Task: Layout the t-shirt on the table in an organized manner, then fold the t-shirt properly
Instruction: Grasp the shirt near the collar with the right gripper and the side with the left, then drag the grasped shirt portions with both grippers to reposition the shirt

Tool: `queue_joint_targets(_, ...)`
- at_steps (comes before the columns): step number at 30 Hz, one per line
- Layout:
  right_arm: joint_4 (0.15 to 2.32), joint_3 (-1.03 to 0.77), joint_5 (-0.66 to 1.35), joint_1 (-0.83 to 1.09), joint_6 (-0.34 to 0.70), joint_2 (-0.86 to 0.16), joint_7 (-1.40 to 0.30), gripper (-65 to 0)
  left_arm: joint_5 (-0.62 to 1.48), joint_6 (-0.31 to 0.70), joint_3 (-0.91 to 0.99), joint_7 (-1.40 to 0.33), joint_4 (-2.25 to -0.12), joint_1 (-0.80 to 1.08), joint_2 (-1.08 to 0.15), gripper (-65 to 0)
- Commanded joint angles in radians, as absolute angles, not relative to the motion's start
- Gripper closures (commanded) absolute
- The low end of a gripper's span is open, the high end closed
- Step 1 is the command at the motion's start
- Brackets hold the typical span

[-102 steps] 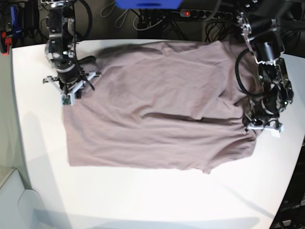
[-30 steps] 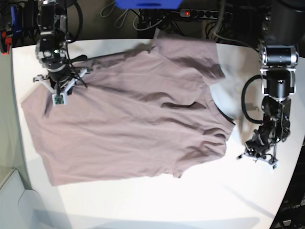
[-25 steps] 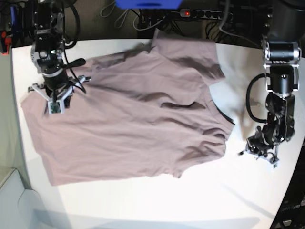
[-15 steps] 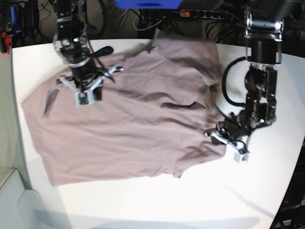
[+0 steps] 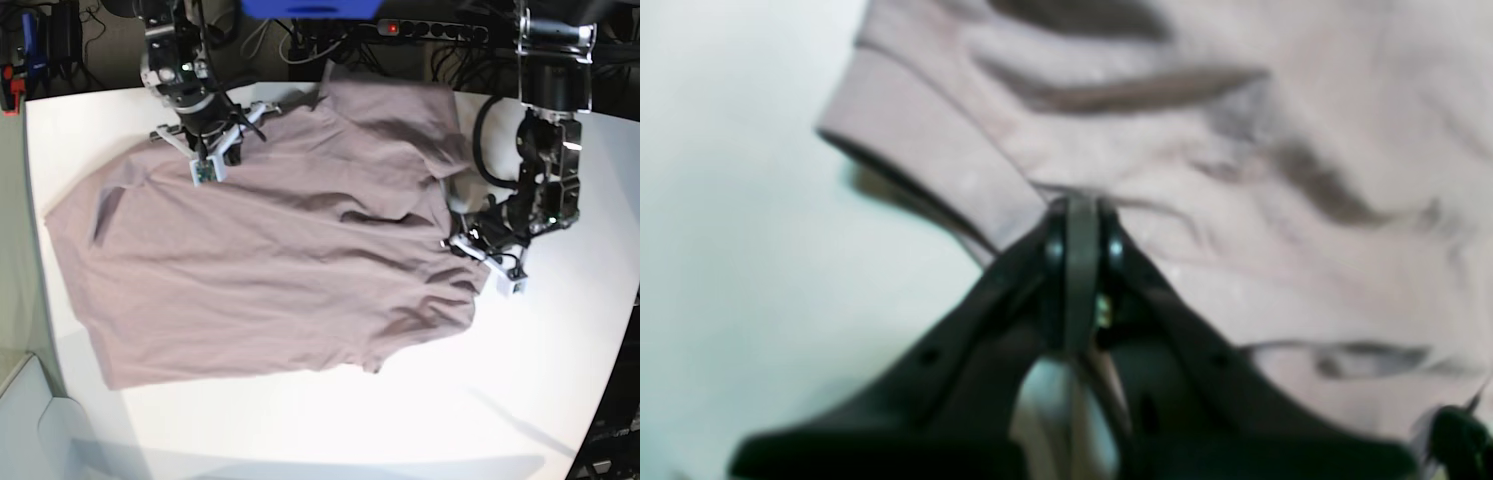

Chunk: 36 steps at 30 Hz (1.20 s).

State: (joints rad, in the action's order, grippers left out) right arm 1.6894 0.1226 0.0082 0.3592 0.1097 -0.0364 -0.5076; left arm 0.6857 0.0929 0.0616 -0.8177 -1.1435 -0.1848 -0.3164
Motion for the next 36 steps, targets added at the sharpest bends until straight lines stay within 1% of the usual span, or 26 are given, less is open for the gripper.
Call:
queue_joint_targets(1, 1.681, 0.12, 0.005, 0.355, 0.108, -0.041, -0.524, 0.0, 0.628, 0.062, 0.056, -0.805, -1.099, -0.209, -0.335, 0.0)
queue_joint_targets(4, 1.672, 0.119, 0.005, 0.36, 0.108, -0.073, -0.526, 0.0, 0.628, 0.062, 0.053, -0.746, -1.012, -0.231, -0.348, 0.0)
queue_joint_targets(13, 1.685, 0.119, 0.005, 0.374, 0.108, -0.188, -0.526, 0.0, 0.628, 0.062, 0.058, -0.745, -1.017, -0.288, -0.374, 0.0)
queue_joint_targets(19, 1.75, 0.119, 0.002, 0.337, 0.108, -0.234, -0.535, 0.0, 0.628, 0.062, 0.053, -0.746, -1.018, -0.387, -0.404, 0.0)
queue_joint_targets(22, 1.817, 0.104, -0.001, 0.317, 0.105, -0.234, -0.538, 0.0, 0.63, 0.062, 0.053, -0.751, -1.02, -0.447, -0.424, 0.0)
queue_joint_targets(24, 1.877, 0.074, -0.001, 0.321, 0.105, -0.228, -0.538, 0.0, 0.639, 0.062, 0.056, -0.789, -1.023, -0.476, -0.435, 0.0)
queue_joint_targets(27, 1.972, 0.07, 0.001, 0.338, 0.105, -0.216, -0.544, 0.0, 0.639, 0.062, 0.062, -0.868, -1.101, -0.484, -0.437, 0.0)
queue_joint_targets(30, 2.012, 0.071, 0.001, 0.366, 0.108, -0.147, -0.584, 0.0, 0.641, 0.062, 0.062, -0.943, -1.224, -0.427, -0.427, 0.0)
queue_joint_targets(32, 2.011, 0.077, 0.001, 0.375, 0.108, -0.107, -0.599, 0.0, 0.641, 0.062, 0.062, -0.981, -1.3, -0.381, -0.387, 0.0)
queue_joint_targets(36, 2.009, 0.165, 0.002, 0.42, 0.108, -0.045, -0.604, 0.0, 0.63, 0.062, 0.062, -0.997, -1.386, -0.275, -0.332, 0.0)
